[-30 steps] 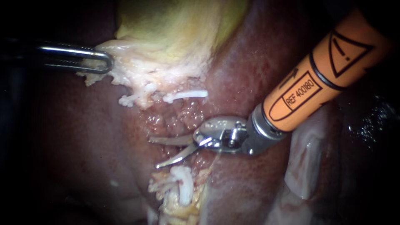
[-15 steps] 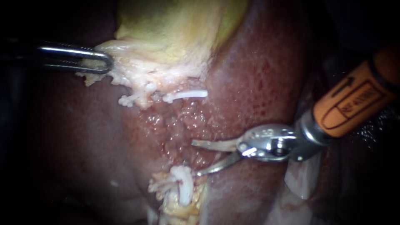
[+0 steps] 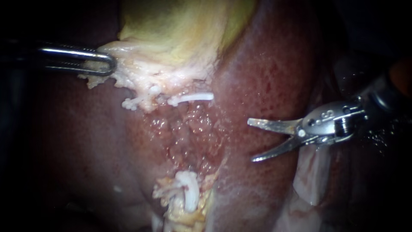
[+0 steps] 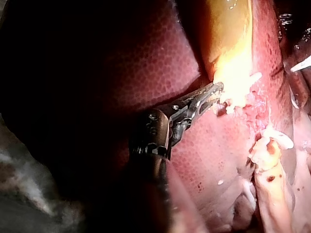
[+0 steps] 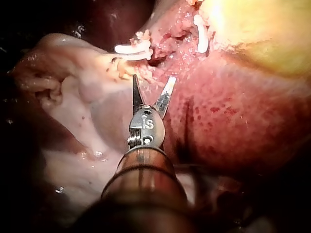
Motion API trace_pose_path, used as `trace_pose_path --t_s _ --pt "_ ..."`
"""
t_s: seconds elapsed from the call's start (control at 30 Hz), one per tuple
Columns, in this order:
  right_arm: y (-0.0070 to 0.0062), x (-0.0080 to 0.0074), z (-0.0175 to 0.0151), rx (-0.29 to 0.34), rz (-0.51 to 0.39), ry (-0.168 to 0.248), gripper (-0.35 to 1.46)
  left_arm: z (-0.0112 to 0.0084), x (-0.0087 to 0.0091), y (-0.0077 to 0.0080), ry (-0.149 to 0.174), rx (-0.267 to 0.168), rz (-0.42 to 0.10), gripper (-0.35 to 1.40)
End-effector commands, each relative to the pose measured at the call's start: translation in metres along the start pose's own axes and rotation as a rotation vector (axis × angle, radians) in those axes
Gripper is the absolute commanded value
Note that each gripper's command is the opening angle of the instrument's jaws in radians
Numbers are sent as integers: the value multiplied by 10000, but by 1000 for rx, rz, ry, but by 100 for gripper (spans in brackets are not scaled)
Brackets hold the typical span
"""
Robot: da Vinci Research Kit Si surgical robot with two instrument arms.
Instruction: Go back from the cut right tube
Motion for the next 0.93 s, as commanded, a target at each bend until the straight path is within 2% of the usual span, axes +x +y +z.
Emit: trace_pose_path --t_s 0.03,0.27,0.57,0.83,0.93 --pt "0 0 -1 -5 -1 -2 145 2 -1 -1 1 2 1 -35" --pt "1 -2 -3 -15 -26 -9 145 21 -15 -6 7 16 9 -35" --pt "2 -2 -4 -15 -31 -9 145 58 -39 -16 -5 -2 26 -35" --pt "2 -2 -3 -15 -31 -9 145 59 -40 -16 -7 -6 28 -35" --pt "1 -1 1 3 -32 -3 145 56 -38 -16 -7 -9 27 -35"
